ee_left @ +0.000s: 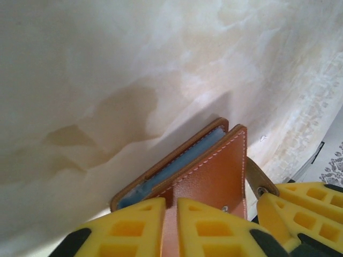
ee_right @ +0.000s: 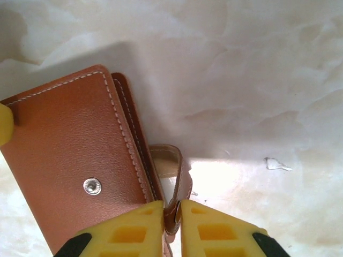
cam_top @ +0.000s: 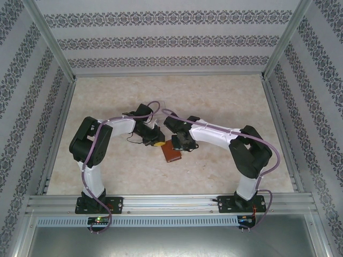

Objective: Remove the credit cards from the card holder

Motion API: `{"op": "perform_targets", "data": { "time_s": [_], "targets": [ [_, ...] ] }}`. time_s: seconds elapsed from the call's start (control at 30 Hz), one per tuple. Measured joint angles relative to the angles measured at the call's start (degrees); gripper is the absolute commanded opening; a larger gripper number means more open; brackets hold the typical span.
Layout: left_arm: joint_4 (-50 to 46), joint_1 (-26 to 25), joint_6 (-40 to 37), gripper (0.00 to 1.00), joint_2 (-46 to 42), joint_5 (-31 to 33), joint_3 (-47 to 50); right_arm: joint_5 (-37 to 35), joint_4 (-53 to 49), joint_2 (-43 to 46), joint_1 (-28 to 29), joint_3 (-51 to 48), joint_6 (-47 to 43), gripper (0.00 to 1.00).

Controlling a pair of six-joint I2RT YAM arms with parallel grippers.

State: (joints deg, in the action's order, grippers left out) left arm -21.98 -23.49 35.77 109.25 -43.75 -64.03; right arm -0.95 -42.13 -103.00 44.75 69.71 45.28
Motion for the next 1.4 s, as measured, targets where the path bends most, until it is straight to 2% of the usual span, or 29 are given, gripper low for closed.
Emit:
{"op": "perform_targets", "data": {
  "time_s": [0.23,0.4,0.67,1.03,1.4],
  "targets": [
    [-7.56,0.11,-1.57,0.34,-4.24,6.54,-1.01,7.48,6.82,2.16,-0.39,-3.43,2.95,0.14],
    [-11.82,0.13,-2.64,0.43,-6.14,9.84,-2.38,9.66,9.42,3.63,-0.76,-5.01,4.11,0.14],
    [-15.82,-3.1,-2.78,0.49,-6.23,13.79,-5.07,8.83,8.37,5.16,-3.85,-7.78,3.23,0.29],
    [-19.61,-9.51,-0.79,0.59,-4.24,19.17,-11.67,9.88,11.61,5.77,-8.52,-13.35,-0.59,0.28],
    [-24.35,-13.4,2.95,0.64,-2.56,25.73,-14.75,17.75,20.74,6.19,-13.2,-18.12,-3.76,0.3]
  ]
}}
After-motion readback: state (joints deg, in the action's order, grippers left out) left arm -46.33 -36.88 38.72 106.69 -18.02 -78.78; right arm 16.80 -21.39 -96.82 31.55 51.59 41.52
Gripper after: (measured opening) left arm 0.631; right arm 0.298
